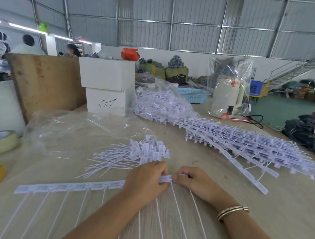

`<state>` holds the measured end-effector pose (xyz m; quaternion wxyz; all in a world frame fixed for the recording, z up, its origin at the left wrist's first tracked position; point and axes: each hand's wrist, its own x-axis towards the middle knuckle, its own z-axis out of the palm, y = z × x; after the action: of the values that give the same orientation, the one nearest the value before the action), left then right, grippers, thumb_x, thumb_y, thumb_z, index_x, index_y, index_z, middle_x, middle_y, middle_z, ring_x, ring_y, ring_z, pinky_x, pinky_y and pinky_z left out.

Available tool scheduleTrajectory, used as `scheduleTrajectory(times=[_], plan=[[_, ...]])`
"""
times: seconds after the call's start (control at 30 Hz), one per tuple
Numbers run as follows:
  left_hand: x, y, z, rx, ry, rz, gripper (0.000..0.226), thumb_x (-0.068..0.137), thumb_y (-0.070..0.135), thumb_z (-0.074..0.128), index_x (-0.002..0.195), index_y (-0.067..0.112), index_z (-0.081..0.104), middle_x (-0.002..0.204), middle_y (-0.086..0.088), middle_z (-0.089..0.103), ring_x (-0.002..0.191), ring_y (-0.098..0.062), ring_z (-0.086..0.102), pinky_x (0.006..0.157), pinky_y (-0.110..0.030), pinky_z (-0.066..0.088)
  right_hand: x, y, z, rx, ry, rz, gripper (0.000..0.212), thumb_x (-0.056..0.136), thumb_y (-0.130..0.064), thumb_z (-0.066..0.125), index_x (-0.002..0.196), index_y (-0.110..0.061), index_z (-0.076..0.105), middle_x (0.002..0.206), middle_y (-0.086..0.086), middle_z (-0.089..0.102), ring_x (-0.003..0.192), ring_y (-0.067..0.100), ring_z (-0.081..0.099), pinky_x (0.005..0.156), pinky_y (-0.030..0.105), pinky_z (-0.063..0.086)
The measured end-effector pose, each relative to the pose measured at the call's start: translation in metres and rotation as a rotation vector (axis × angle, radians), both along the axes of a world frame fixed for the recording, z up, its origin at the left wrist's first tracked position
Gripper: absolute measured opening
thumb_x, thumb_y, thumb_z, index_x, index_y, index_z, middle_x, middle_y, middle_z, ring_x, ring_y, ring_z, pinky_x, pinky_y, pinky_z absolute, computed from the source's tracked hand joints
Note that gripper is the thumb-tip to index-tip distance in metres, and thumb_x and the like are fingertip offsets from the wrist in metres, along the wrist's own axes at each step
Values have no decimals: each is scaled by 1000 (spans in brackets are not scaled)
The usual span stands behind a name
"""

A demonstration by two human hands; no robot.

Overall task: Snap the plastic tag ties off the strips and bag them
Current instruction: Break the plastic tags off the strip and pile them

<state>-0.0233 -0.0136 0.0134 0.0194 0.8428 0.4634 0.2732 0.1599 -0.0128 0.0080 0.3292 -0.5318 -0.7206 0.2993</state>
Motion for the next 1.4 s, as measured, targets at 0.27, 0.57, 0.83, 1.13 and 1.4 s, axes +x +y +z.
scheduleTrajectory(times=[0.27, 0.57, 0.83, 1.13, 1.4], plan=[[-7, 4, -5, -171, -120, -34, 12, 81, 41, 67, 83, 30, 69, 77, 14, 68, 72, 0, 61, 66, -25, 50, 1, -8, 2, 19, 109, 78, 14, 85, -21, 67, 71, -18, 65, 62, -12, 51, 57, -2, 43, 54, 11, 33], [-11, 8, -1, -514, -435, -250, 5, 88, 25, 65, 88, 20, 66, 83, 3, 74, 78, -4, 69, 70, -17, 52, -1, -8, 4, 94, 181, 112, 10, 88, -11, 62, 83, -6, 69, 74, -1, 55, 66, 3, 46, 63, 14, 36], [-18, 9, 1, -577, -470, -244, 8, 86, 26, 67, 93, 30, 64, 76, 11, 72, 70, -4, 69, 64, -11, 49, -4, -9, 5, 99, 161, 103, 11, 88, -12, 62, 78, -15, 66, 71, -10, 59, 63, -2, 49, 62, 11, 38], [-10, 0, 0, -169, -88, -74, 11, 86, 39, 60, 94, 36, 54, 84, 17, 60, 78, -2, 58, 70, -29, 50, -4, 2, -5, 255, -210, -107, 14, 84, -15, 67, 92, -4, 68, 90, 6, 59, 77, 6, 48, 67, 7, 33], [1, -4, -1, -39, -124, -86, 17, 86, 32, 60, 99, 26, 51, 84, 14, 47, 77, -6, 47, 61, -23, 36, -18, -5, 3, 294, -88, -106, 16, 91, -27, 58, 80, -21, 69, 86, -8, 58, 89, 14, 54, 90, 35, 40]])
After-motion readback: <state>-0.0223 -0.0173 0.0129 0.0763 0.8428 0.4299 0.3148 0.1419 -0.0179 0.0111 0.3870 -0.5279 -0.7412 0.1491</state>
